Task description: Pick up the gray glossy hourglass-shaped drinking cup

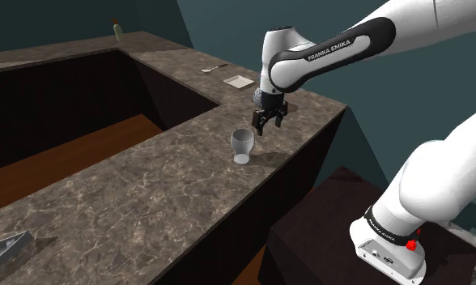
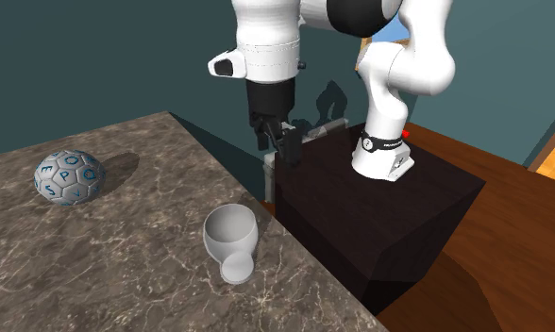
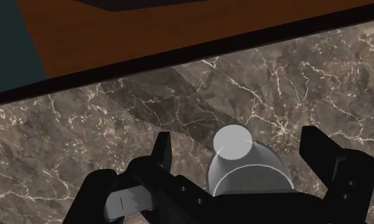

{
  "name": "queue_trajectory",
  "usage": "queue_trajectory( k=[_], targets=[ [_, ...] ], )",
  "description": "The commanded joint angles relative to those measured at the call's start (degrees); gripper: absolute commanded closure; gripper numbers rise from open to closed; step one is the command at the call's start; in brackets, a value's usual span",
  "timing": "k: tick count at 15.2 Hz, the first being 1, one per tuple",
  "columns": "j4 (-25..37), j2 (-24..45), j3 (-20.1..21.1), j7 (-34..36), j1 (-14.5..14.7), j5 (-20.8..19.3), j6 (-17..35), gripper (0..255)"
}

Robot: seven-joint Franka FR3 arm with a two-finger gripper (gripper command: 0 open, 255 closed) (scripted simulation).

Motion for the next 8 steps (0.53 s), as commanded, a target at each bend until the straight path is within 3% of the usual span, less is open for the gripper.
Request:
queue_trajectory(
  k=[1,8],
  targets=[
    [2.86,4.47,0.5,0.73,0.29,0.01,2.23,0],
    [13.05,18.94,2.13,4.07,1.89,-0.86,8.41,0]
  ],
)
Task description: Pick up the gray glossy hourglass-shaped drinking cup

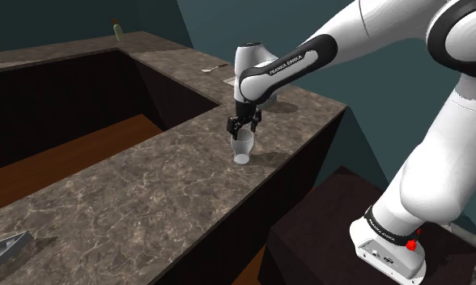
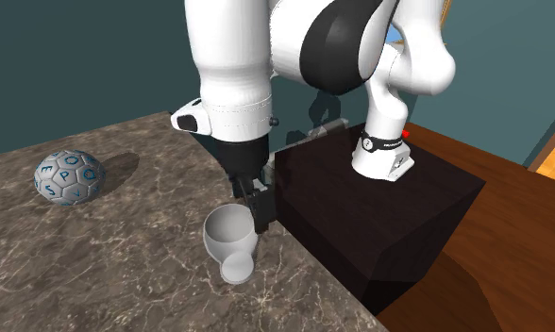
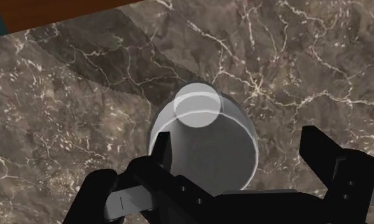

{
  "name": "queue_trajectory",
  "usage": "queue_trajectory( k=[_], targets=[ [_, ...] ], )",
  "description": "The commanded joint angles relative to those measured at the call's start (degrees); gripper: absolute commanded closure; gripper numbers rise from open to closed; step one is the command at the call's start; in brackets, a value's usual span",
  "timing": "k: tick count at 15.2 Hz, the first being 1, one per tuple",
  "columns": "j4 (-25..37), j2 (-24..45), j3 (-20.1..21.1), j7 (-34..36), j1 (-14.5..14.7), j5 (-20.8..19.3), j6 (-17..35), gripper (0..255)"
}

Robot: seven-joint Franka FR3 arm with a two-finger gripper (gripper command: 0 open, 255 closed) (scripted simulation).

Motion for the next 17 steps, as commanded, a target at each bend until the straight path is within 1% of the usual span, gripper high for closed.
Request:
queue_trajectory(
  k=[1,3,10,12,13,17],
  targets=[
    [2.84,3.94,0.31,0.91,0.49,-0.4,1.65,0],
    [6.11,7.63,0.51,1.74,1.01,-0.83,2.55,0],
    [4.67,10.9,0.34,1.95,1.16,-1.27,7.25,0],
    [4.57,11.19,0.33,1.97,1.17,-1.31,7.63,0],
    [4.52,11.14,0.34,1.99,1.19,-1.31,7.63,255],
    [4.59,11.17,0.33,1.99,1.19,-1.31,7.6,255]
  ],
)
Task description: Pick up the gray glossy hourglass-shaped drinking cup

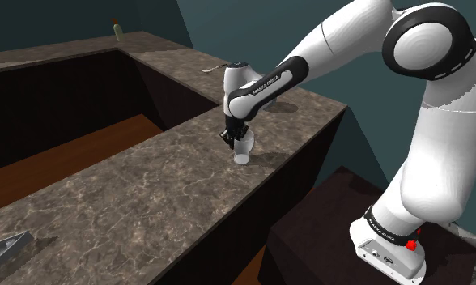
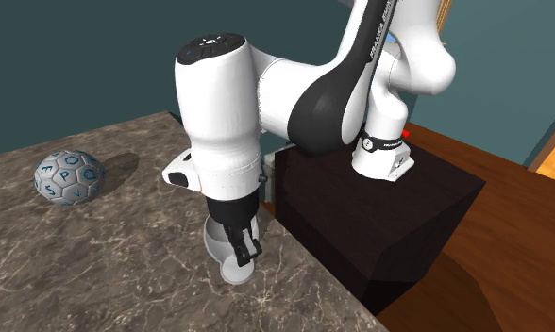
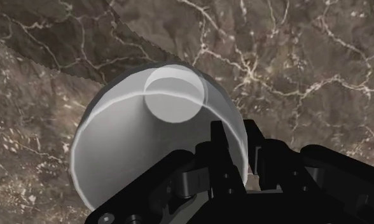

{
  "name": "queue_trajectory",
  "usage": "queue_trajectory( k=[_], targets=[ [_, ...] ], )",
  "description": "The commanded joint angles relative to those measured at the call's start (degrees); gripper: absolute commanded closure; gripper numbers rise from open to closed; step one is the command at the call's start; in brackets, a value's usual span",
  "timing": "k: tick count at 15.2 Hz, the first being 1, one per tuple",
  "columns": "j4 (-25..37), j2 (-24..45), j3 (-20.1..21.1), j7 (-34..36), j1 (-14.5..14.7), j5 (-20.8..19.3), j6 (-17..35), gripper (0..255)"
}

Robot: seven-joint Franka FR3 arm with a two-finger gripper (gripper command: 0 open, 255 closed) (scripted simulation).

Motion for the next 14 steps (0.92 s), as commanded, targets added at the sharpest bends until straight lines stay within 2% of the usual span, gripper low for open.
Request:
queue_trajectory(
  k=[1,5,14],
  targets=[
    [-0.03,0.04,-0.01,0.0,-0.01,0.0,0.0,255],
    [-0.04,0.06,-0.02,-0.03,-0.03,0.0,0.03,255],
    [1.86,-4.11,0.18,-0.3,-0.2,0.56,-6.02,255]
  ],
)
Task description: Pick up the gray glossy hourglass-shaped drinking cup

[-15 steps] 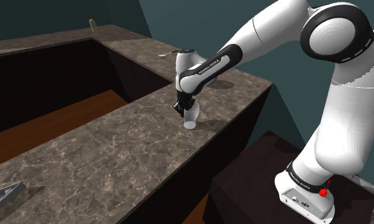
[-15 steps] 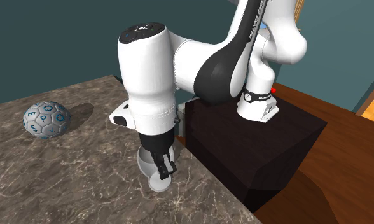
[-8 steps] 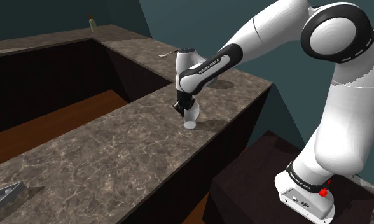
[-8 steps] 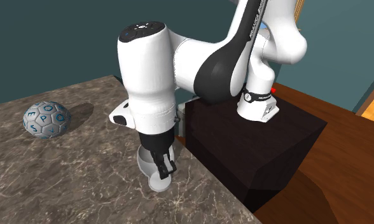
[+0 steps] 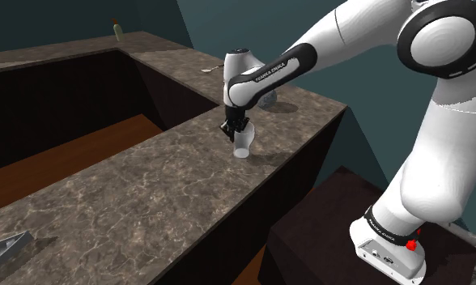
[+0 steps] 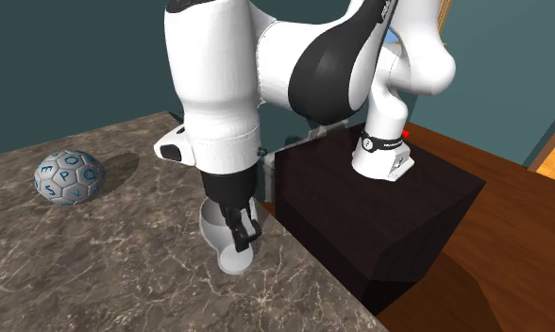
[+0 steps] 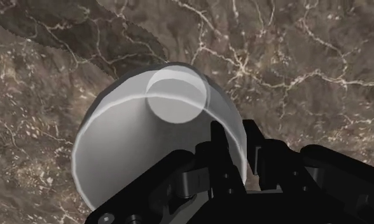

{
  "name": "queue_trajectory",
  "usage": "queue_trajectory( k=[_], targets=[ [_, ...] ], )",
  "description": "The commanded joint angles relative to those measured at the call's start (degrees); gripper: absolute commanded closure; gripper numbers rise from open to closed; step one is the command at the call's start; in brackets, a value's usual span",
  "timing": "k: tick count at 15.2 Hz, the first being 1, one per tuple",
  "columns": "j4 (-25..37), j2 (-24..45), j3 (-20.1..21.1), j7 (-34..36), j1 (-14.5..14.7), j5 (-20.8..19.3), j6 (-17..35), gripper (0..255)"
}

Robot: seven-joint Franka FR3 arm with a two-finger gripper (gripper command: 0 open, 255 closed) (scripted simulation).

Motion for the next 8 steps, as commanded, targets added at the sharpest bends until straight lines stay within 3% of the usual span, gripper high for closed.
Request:
queue_trajectory(
  k=[1,8],
  targets=[
    [0.7,-0.68,0.02,-0.06,-0.04,0.09,-1.37,255],
    [2.3,-2.66,0.07,-0.17,-0.11,0.34,-4.95,255]
  ],
)
